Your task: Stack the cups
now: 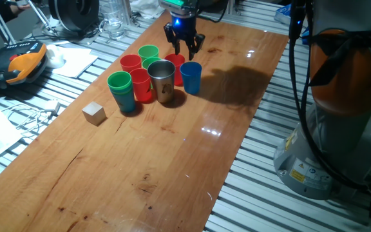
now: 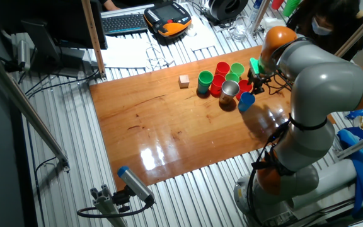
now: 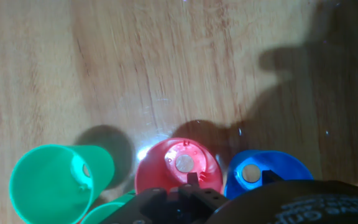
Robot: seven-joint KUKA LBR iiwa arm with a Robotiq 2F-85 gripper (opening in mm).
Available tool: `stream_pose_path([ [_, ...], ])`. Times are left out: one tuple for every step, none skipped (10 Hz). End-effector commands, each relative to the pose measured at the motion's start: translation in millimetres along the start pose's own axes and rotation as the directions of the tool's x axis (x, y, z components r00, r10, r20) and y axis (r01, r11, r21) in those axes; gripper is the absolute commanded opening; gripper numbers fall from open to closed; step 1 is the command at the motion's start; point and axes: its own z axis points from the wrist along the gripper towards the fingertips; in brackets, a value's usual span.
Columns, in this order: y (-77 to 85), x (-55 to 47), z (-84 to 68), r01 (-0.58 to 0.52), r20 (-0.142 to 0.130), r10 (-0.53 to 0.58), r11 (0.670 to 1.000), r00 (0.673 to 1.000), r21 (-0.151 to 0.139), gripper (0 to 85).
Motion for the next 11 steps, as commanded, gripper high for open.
stream_pose_path([
  [0.1, 0.8, 3.2, -0.002, 0.0, 0.002, 1.0, 1.0, -0.003, 51.0],
  [0.5, 1.5, 7.9, -0.005, 0.002, 0.005, 1.0, 1.0, -0.01, 51.0],
  [1.3, 0.9, 11.1, -0.004, 0.003, 0.004, 1.0, 1.0, -0.016, 51.0],
  [2.0, 0.3, 13.7, -0.004, 0.001, 0.004, 1.0, 1.0, -0.019, 51.0],
  [2.5, 0.3, 15.7, -0.004, -0.002, 0.004, 1.0, 1.0, -0.02, 51.0],
  [2.5, 0.6, 17.4, -0.007, -0.005, 0.007, 1.0, 1.0, -0.021, 51.0],
  [2.0, 0.6, 18.3, -0.007, -0.007, 0.007, 1.0, 1.0, -0.023, 51.0],
  [1.7, 0.8, 19.0, -0.009, -0.007, 0.009, 1.0, 1.0, -0.024, 51.0],
  [1.6, 0.9, 19.7, -0.012, -0.007, 0.012, 1.0, 1.0, -0.024, 51.0],
  [0.9, 0.8, 21.5, -0.012, -0.009, 0.012, 1.0, 1.0, -0.026, 51.0],
  [0.1, 0.9, 23.7, -0.012, -0.011, 0.012, 1.0, 1.0, -0.028, 51.0],
])
